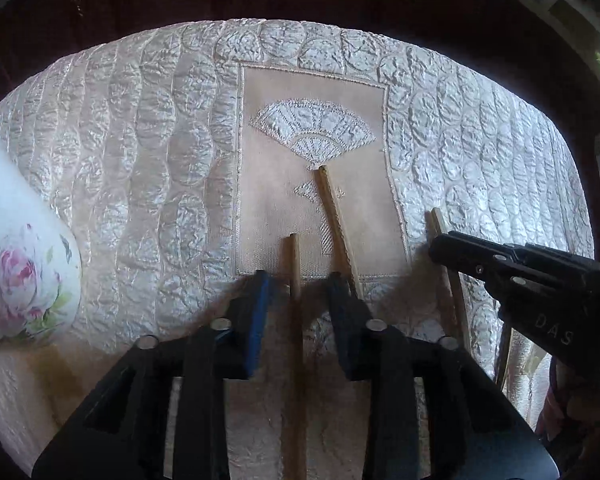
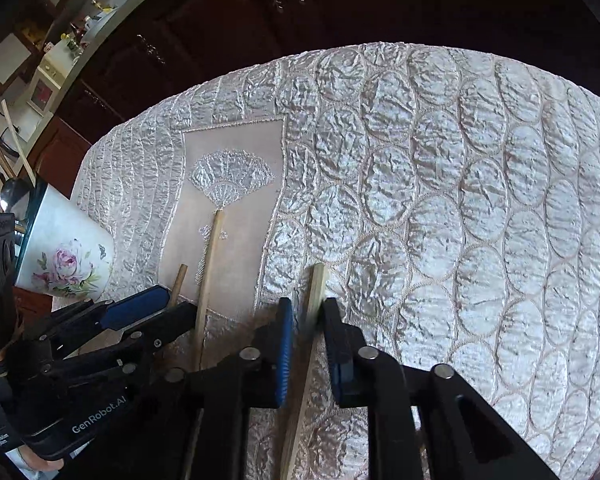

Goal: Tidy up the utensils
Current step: 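Grasp a wooden chopstick with the left tool while the right tool grasps another chopstick, then lift both chopsticks upright and carry them with both tools over the cup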

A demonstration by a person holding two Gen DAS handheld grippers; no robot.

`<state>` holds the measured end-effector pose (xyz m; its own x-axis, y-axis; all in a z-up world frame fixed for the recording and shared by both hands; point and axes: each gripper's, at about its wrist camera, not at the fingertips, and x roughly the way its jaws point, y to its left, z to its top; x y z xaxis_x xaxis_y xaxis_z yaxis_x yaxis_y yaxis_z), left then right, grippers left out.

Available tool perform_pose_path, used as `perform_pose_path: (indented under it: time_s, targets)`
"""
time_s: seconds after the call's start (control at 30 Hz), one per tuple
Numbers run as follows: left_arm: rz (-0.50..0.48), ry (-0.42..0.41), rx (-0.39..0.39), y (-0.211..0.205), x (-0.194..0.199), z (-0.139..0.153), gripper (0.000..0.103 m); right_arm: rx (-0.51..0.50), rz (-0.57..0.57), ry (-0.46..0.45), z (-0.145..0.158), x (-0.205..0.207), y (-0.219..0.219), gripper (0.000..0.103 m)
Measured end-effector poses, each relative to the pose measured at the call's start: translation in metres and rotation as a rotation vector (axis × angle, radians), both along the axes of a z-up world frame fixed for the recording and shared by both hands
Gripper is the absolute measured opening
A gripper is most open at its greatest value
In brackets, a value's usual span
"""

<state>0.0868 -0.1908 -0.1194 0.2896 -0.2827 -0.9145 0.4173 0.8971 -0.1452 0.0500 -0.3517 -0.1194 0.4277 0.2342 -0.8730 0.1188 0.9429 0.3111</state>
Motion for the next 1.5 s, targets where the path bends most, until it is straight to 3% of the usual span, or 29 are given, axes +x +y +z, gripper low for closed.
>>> perform_pose_path:
  time_s: [0.1,0.27,0.53,1.07,1.5]
  targets:
    - [-0.01,0.023,-0.053,0.007,-0.001,0.009,0.004,0.035,0.005,-0.052,0.015,-0.009,-0.003,0.007]
    - [-0.013,-0.017,-0.143,0.041,-0.018,0.051,0.004,0.059,0.023,-0.14,0.053,-0.03,-0.005,0.006]
    - [-0.025,-0.143,-0.165,0.072,-0.057,0.109,0.004,0.027,0.1,-0.254,0.112,-0.069,0.021,0.005]
    - [-0.001,-0.248,-0.262,0.119,-0.103,0.164,0.004,-0.043,0.172,-0.374,0.174,-0.117,0.065,0.005]
    - [0.062,-0.307,-0.319,0.17,-0.104,0.215,0.004,-0.034,0.223,-0.478,0.225,-0.104,0.095,0.005]
